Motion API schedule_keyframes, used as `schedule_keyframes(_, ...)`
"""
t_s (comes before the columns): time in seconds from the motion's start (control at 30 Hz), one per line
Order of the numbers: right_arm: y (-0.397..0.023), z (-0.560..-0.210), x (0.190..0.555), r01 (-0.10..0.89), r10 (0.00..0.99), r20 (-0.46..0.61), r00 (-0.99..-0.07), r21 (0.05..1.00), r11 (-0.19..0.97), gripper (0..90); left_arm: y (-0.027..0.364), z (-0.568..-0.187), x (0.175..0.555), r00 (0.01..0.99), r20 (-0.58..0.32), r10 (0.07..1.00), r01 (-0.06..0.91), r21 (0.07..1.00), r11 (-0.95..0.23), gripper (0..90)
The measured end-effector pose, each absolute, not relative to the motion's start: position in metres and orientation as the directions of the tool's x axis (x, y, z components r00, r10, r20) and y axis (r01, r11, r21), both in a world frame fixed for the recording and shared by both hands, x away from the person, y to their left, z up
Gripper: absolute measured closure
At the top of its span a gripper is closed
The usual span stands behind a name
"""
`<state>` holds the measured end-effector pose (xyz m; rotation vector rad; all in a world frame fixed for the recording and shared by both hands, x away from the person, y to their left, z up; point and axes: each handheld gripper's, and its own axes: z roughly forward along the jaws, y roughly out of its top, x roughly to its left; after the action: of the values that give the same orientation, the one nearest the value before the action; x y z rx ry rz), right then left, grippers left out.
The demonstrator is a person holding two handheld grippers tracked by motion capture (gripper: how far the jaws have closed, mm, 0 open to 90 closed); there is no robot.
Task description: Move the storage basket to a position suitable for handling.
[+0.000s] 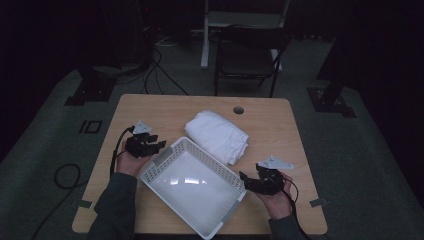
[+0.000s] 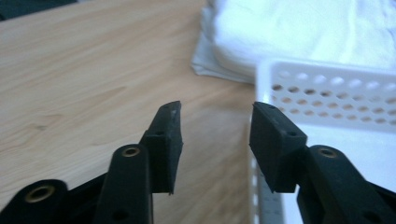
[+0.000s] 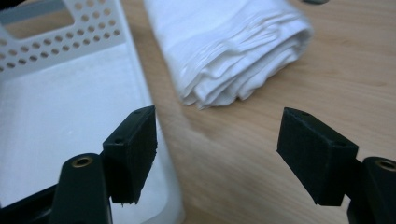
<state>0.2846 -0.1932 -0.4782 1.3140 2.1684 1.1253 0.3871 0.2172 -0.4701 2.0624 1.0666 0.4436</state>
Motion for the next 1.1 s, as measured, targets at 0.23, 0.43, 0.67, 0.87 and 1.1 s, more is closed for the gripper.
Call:
schedule_keyframes(0.23,-0.182,-0.492,0.292,0.586,0.836,0.072,-0.544,0.746,0.317,37.8,0.213,-0.473,0.384,0.613,-0.020,0.789,0.541,0.739,-0.402,60.3)
schedule_keyframes(0.43,-0.175,-0.492,0.303,0.568,0.840,0.011,-0.542,0.742,0.356,41.0,0.213,-0.471,0.376,0.642,-0.011,0.767,0.526,0.734,-0.430,60.6)
schedule_keyframes(0.67,-0.177,-0.494,0.324,0.569,0.857,-0.032,-0.514,0.735,0.368,44.9,0.207,-0.476,0.371,0.664,-0.041,0.746,0.543,0.712,-0.445,60.4)
schedule_keyframes(0.87,-0.185,-0.487,0.340,0.564,0.874,-0.034,-0.484,0.752,0.342,42.6,0.196,-0.489,0.370,0.666,-0.040,0.745,0.569,0.673,-0.472,66.4)
schedule_keyframes(1.1,-0.192,-0.479,0.336,0.590,0.896,0.007,-0.444,0.755,0.286,39.8,0.194,-0.490,0.366,0.639,-0.053,0.767,0.587,0.679,-0.442,67.7)
